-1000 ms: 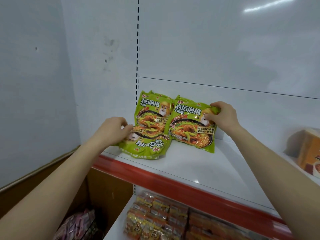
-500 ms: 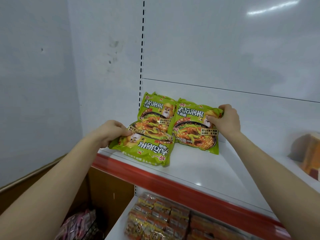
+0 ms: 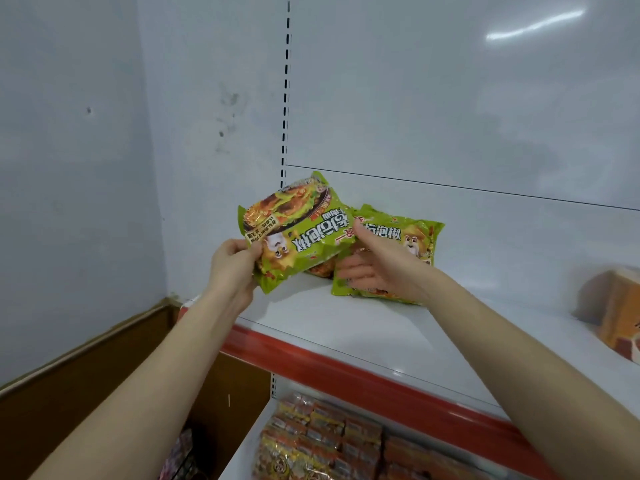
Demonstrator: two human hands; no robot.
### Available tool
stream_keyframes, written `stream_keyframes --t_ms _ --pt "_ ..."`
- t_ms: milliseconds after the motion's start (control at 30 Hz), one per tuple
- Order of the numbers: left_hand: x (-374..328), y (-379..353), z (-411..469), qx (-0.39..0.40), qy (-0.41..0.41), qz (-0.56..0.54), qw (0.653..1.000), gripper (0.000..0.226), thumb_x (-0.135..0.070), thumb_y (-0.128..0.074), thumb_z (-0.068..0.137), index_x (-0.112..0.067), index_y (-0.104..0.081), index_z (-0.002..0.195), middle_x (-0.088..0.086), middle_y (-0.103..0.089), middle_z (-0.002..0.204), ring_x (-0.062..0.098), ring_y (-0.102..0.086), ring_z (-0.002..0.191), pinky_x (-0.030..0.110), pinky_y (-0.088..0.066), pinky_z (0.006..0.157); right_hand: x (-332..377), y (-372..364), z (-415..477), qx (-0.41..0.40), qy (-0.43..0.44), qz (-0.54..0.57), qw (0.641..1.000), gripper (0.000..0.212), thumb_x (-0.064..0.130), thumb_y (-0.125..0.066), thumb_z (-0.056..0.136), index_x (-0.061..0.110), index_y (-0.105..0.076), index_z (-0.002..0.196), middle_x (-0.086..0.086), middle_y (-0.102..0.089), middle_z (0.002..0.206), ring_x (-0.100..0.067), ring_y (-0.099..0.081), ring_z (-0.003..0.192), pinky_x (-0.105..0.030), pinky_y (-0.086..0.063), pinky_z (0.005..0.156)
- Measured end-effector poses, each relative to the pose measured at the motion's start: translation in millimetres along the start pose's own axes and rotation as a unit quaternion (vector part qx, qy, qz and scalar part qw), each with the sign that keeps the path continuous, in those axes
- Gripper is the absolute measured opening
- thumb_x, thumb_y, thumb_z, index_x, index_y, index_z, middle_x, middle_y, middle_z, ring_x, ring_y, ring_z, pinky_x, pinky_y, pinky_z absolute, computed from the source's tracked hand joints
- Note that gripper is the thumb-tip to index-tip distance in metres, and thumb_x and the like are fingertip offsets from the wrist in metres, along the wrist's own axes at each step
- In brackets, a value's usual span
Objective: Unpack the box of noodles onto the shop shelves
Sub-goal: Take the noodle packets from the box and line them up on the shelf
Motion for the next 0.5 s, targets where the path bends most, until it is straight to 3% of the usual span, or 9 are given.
stream_keyframes --t_ms 100,167,200,267,333,433,500 --pt "3 -7 -3 0.028 -0.002 -0.018 0.999 0.021 -0.004 -0.049 0.093 -0.011 -0.044 0.075 0.008 -0.053 0.074 0.019 -0.056 0.063 0.034 -0.049 0.059 15 -7 5 -0.032 0.081 0.126 0.988 0.026 0.033 -0.059 0.087 0.013 -0.059 0.104 -0.002 -0.072 0.088 -0.016 -0.07 0.077 -0.032 -0.059 0.065" --pt "0 -7 -1 0.052 -0.018 0.024 0.998 0.012 -0.009 -0.058 0.09 -0.008 -0.047 0.085 0.009 -0.053 0.084 0.022 -0.059 0.077 0.034 -0.051 0.065 23 -2 8 -0.075 0.113 0.138 0.981 0.021 0.016 -0.067 0.083 0.01 -0.058 0.101 -0.003 -0.071 0.086 -0.015 -0.069 0.074 -0.035 -0.06 0.071" --pt "-5 -3 0 0.042 -0.043 0.067 0.996 0.019 -0.014 -0.063 0.087 -0.007 -0.048 0.096 0.009 -0.053 0.095 0.023 -0.058 0.089 0.034 -0.05 0.072 26 2 9 -0.086 0.122 0.125 0.981 0.022 0.013 -0.069 0.08 0.01 -0.059 0.1 -0.003 -0.07 0.087 -0.016 -0.068 0.076 -0.037 -0.059 0.075" --pt "-21 7 3 -0.011 -0.132 0.18 0.975 0.055 -0.026 -0.07 0.081 -0.008 -0.041 0.124 0.006 -0.046 0.123 0.02 -0.05 0.112 0.032 -0.044 0.088 31 9 11 -0.094 0.131 0.087 0.983 0.03 0.01 -0.073 0.075 0.011 -0.06 0.102 -0.004 -0.07 0.09 -0.019 -0.066 0.081 -0.04 -0.057 0.08" --pt "-39 6 -1 0.002 -0.218 0.254 0.942 0.076 -0.032 -0.071 0.078 -0.011 -0.031 0.14 0.002 -0.037 0.142 0.016 -0.039 0.128 0.03 -0.036 0.098 36 14 12 -0.097 0.135 0.056 0.984 0.042 0.01 -0.076 0.07 0.012 -0.06 0.109 -0.004 -0.07 0.094 -0.019 -0.066 0.082 -0.036 -0.055 0.074" --pt "-46 -11 -2 0.151 -0.17 0.232 0.946 0.071 -0.025 -0.07 0.08 -0.014 -0.033 0.14 -0.002 -0.046 0.131 0.016 -0.046 0.121 0.029 -0.04 0.094 42 12 12 -0.071 0.15 0.044 0.985 0.037 0.01 -0.076 0.07 0.013 -0.063 0.104 -0.003 -0.071 0.091 -0.02 -0.068 0.08 -0.034 -0.055 0.071" --pt "-44 -19 -2 0.234 -0.1 0.162 0.953 0.041 -0.016 -0.064 0.084 -0.013 -0.051 0.122 0.001 -0.061 0.11 0.02 -0.06 0.101 0.033 -0.051 0.083 46 8 13 -0.068 0.162 0.058 0.983 0.034 0.012 -0.076 0.071 0.011 -0.061 0.102 -0.005 -0.071 0.093 -0.021 -0.068 0.082 -0.036 -0.056 0.076"
Point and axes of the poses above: each hand's wrist, its own z-axis towards the middle knuckle, its own y-axis out of the back of the hand, x = y × z, the point moved 4 cm from there along z, towards the middle knuckle
